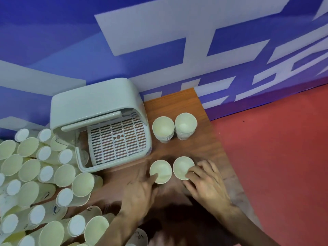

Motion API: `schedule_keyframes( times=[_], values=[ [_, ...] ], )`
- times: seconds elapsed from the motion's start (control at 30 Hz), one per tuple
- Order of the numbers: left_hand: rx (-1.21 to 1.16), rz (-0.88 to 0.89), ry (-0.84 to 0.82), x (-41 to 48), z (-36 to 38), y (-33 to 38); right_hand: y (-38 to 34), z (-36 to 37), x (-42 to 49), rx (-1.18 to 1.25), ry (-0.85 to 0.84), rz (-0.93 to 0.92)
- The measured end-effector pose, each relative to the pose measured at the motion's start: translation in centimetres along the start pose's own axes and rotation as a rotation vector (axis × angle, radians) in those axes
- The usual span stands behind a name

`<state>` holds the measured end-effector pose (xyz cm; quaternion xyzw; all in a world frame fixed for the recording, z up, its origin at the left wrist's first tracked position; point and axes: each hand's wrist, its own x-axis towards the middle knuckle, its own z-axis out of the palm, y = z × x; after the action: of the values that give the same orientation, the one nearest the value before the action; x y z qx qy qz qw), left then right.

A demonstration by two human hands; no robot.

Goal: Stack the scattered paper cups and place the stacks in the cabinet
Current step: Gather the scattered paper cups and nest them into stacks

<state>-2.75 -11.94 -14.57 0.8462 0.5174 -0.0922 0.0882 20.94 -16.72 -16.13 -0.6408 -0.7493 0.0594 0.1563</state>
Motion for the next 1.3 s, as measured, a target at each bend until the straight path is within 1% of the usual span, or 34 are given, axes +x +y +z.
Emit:
schedule_keyframes(
  times=[0.07, 0.13, 0.2, 0.27, 0.33, 0.47, 0.57, 0.63, 0.7, 0.8, 0.9, 1.0, 1.17, 1.3],
  values=[
    [-0.018, 0.041, 0.041, 0.2, -0.7, 0.2, 0.1, 0.1, -0.2, 0.009, -0.012, 0.027],
    [0.004, 0.139, 0.097, 0.3, -0.7, 0.2, 0.0, 0.3, -0.5, 0.016, -0.037, 0.052],
    [0.026, 0.208, 0.097, 0.5, -0.5, 0.2, 0.1, 0.5, -1.0, 0.028, -0.058, 0.062],
    [0.022, 0.229, 0.101, 0.7, -0.6, 0.4, 0.1, 0.3, -1.3, 0.069, -0.060, 0.065],
    [-0.022, 0.244, 0.170, 0.7, -1.5, 0.7, -0.4, -1.0, -1.1, 0.130, -0.036, 0.074],
    [-0.173, 0.270, 0.391, 0.0, -6.5, 1.9, -1.6, -6.8, 0.0, 0.267, 0.127, 0.077],
    [-0.270, 0.199, 0.509, 0.7, -10.4, 1.7, -1.0, -10.7, 2.5, 0.384, 0.293, 0.061],
    [-0.313, 0.146, 0.569, 2.2, -11.9, 1.1, 0.2, -11.2, 5.1, 0.392, 0.382, 0.071],
    [-0.321, 0.104, 0.606, 4.3, -12.7, 0.5, 1.6, -10.5, 7.8, 0.350, 0.398, 0.076],
    [-0.256, 0.111, 0.580, 7.0, -12.6, 0.3, 3.1, -8.6, 10.4, 0.289, 0.340, 0.045],
    [-0.191, 0.154, 0.485, 8.5, -11.7, 0.3, 3.9, -6.9, 11.1, 0.227, 0.228, 0.032],
    [-0.121, 0.152, 0.380, 9.3, -10.4, 0.2, 4.1, -5.9, 11.0, 0.173, 0.123, 0.055],
    [-0.117, 0.190, 0.302, 10.8, -8.4, -0.6, 4.8, -4.5, 10.9, 0.143, 0.088, 0.054],
    [-0.137, 0.220, 0.245, 12.6, -6.9, -0.8, 5.3, -3.5, 11.2, 0.172, 0.056, 0.063]
  ],
)
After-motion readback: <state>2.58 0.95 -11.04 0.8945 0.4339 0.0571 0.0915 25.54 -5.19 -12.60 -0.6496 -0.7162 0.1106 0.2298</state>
